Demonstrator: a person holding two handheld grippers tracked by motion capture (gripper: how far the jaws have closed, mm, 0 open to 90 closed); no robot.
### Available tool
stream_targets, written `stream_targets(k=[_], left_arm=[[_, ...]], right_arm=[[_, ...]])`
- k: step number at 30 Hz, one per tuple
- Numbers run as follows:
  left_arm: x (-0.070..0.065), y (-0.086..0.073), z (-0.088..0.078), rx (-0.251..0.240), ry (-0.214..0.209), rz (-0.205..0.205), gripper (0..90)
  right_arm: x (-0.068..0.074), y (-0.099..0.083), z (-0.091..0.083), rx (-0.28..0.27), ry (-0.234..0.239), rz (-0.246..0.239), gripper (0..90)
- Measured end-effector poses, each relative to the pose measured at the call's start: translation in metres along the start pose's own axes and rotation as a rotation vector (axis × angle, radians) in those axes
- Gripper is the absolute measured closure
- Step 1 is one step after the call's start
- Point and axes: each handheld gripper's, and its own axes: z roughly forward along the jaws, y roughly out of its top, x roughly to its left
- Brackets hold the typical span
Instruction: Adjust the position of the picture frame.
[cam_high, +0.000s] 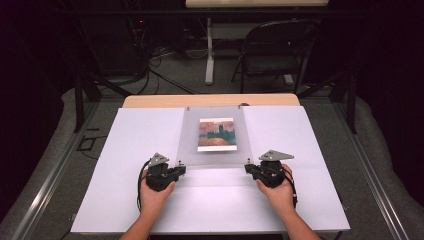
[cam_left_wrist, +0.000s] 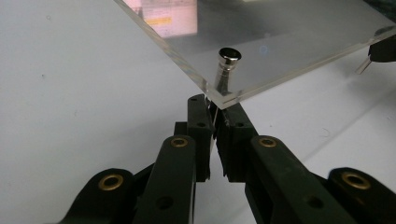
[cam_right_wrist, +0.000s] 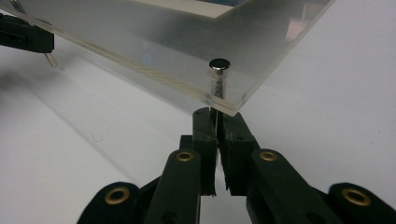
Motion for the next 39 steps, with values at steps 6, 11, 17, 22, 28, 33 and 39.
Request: stream_targets(k=[6, 11, 17, 22, 28, 33, 39], left_arm=[[-0.0001, 0.0003, 0.0009, -0.001, -0.005, 0.002, 84.2], [0.0000, 0.0007, 0.0017, 0.001, -0.009, 0.003, 84.1], [0.0019, 0.0008, 0.0020, 0.002, -0.008, -0.002, 83.9], [0.0031, 0.0015, 0.0032, 0.003, -0.003, -0.006, 83.9], [0.0034, -0.0008, 0.0061, 0.024, 0.003, -0.008, 83.7], [0.0044, -0.0015, 0.0061, 0.024, -0.006, -0.011, 83.3], [0.0049, -0.0026, 0.0064, 0.014, -0.010, -0.014, 83.0]], right_arm=[[-0.0017, -0.0003, 0.0008, -0.002, -0.003, 0.007, 85.3], [-0.0031, -0.0008, 0.0015, -0.007, -0.003, 0.006, 85.2], [-0.0029, -0.0005, 0.0032, -0.007, 0.000, 0.003, 85.2], [-0.0033, 0.0001, 0.0046, -0.005, -0.002, 0.006, 85.1], [-0.0043, -0.0025, 0.0069, 0.017, 0.004, 0.009, 84.9], [-0.0070, -0.0043, 0.0085, 0.024, 0.020, 0.023, 84.5], [-0.0068, -0.0050, 0.0084, 0.025, 0.019, 0.027, 84.5]])
